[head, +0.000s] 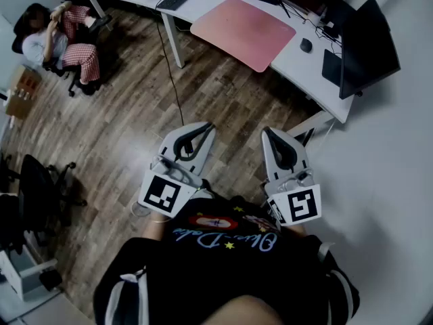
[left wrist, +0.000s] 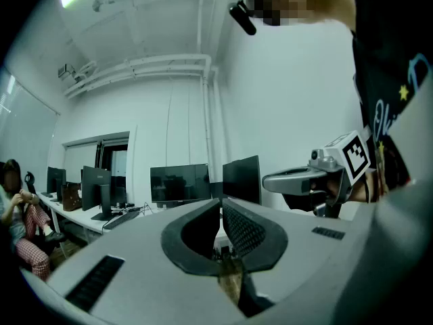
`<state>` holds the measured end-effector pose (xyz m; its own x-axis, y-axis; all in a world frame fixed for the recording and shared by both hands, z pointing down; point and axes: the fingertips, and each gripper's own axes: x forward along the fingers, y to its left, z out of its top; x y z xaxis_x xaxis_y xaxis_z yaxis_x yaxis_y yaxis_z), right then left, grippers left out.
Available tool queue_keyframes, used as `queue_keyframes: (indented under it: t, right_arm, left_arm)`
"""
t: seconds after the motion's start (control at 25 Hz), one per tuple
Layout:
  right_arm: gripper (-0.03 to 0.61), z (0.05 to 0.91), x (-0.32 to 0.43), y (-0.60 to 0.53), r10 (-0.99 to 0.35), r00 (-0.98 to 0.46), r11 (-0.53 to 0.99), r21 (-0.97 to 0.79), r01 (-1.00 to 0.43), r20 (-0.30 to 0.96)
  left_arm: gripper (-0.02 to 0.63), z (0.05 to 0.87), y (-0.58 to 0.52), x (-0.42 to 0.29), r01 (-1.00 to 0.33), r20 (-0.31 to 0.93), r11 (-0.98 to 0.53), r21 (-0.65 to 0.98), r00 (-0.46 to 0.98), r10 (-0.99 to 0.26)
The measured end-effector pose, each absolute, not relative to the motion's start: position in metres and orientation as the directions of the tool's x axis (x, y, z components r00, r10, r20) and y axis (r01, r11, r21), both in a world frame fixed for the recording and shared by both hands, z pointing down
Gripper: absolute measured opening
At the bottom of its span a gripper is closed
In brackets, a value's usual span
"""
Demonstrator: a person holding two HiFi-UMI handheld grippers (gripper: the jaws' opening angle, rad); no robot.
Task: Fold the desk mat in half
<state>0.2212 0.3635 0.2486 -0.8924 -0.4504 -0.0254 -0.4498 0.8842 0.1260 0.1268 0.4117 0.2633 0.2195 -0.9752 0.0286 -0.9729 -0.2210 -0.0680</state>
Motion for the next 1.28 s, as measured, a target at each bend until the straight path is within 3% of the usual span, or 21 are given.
queue_keyframes:
  t: [1.04, 1.16, 1.2, 1.28]
  right_arm:
    - [0.002, 0.259, 0.183, 0.373, -0.423, -0.906, 0.897, 0.142, -0.418, 0.001]
    - [0.005, 0.259, 0.17, 0.374, -0.42, -0.907, 0.899, 0.136, -0.416, 0.006]
    - [0.01, 0.259, 0.165, 0.374, -0.419, -0.908, 0.9, 0.135, -0.414, 0.008]
    - [0.09, 0.26, 0.152, 0.376, -0.409, -0.912, 0.904, 0.143, -0.403, 0.011]
  left_arm:
    - [0.015, 0.268, 0.435, 0.082, -0.987, 0.02, -0.16, -0.027, 0.159, -0.987]
    - [0.081, 0.272, 0.437, 0.067, -0.99, 0.028, -0.144, -0.012, 0.143, -0.989]
    - [0.086, 0.272, 0.439, 0.062, -0.99, 0.028, -0.139, -0.01, 0.138, -0.99]
    - [0.086, 0.273, 0.442, 0.05, -0.992, 0.022, -0.126, -0.007, 0.125, -0.992]
